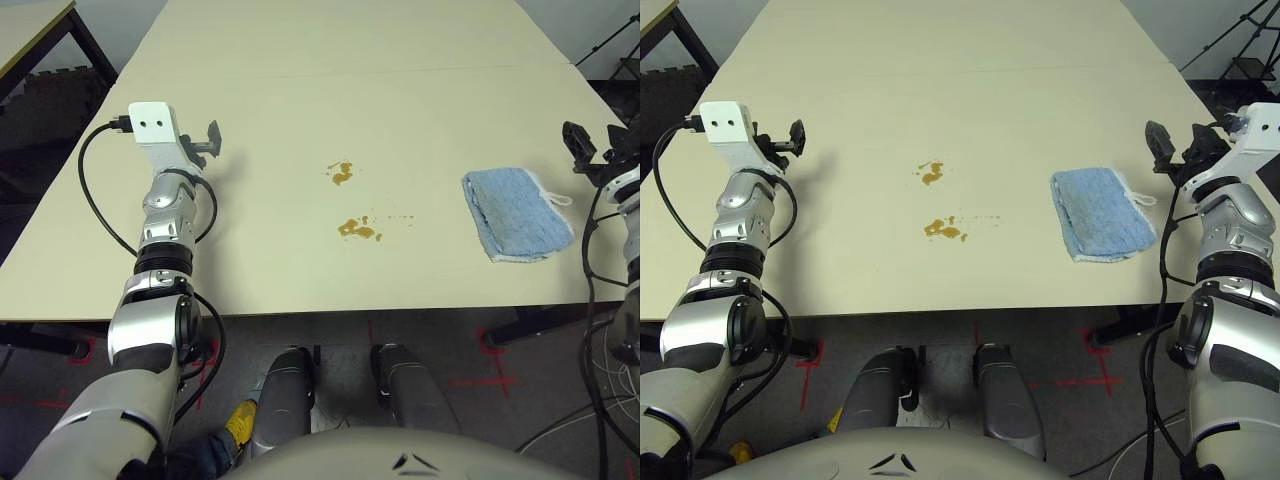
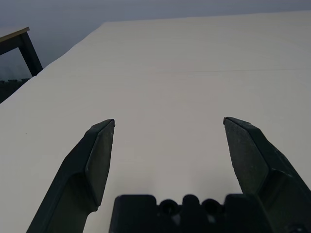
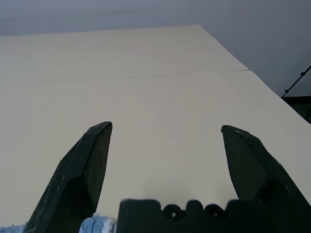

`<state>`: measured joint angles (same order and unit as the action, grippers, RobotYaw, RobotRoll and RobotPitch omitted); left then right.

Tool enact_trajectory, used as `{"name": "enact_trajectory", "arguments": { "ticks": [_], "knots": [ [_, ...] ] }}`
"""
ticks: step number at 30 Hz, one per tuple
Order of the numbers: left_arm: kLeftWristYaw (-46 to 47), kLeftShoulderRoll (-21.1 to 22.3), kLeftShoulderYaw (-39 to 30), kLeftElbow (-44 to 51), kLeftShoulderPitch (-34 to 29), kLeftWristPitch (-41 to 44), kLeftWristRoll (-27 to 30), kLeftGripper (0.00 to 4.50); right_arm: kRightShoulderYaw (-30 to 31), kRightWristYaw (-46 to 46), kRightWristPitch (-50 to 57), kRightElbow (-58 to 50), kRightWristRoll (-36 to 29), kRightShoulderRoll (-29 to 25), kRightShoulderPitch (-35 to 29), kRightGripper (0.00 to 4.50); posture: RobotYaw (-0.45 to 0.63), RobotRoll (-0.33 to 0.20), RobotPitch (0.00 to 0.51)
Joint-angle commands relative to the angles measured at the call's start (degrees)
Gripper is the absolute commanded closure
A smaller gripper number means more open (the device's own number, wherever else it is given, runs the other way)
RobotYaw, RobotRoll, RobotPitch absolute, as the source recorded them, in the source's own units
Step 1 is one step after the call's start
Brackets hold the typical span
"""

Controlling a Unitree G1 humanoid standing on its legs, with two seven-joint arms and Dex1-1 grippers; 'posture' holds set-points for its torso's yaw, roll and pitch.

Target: Wipe the water off the table with a rag.

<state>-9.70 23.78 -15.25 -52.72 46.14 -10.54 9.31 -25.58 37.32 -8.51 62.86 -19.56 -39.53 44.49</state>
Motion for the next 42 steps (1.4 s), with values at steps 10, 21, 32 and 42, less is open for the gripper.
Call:
{"name": "enact_trajectory", "arguments": {
  "ticks": [10,21,32,42],
  "knots": [
    [0.05,0.64,-0.33,0.39,-1.01,0.29,0.03,0.00,0.35,-0.22,-0.35,0.43,0.25,0.50,1.51,0.04,-0.06,0.000,0.152],
    [-14.79,3.37,-0.80,5.70,-1.77,4.73,5.37,0.00,0.82,-0.19,-0.01,0.70,0.57,2.40,2.31,0.04,-0.06,0.000,0.134],
    [-49.20,8.06,8.04,23.69,-11.84,18.49,11.46,0.00,0.72,-0.33,-0.21,0.38,0.56,2.28,1.71,0.04,-0.08,0.000,0.131],
    [-57.91,10.12,13.27,22.84,-11.99,16.82,7.63,0.00,0.84,0.48,3.08,-0.74,0.36,0.16,1.75,0.04,-0.11,0.000,0.120]
  ]
}}
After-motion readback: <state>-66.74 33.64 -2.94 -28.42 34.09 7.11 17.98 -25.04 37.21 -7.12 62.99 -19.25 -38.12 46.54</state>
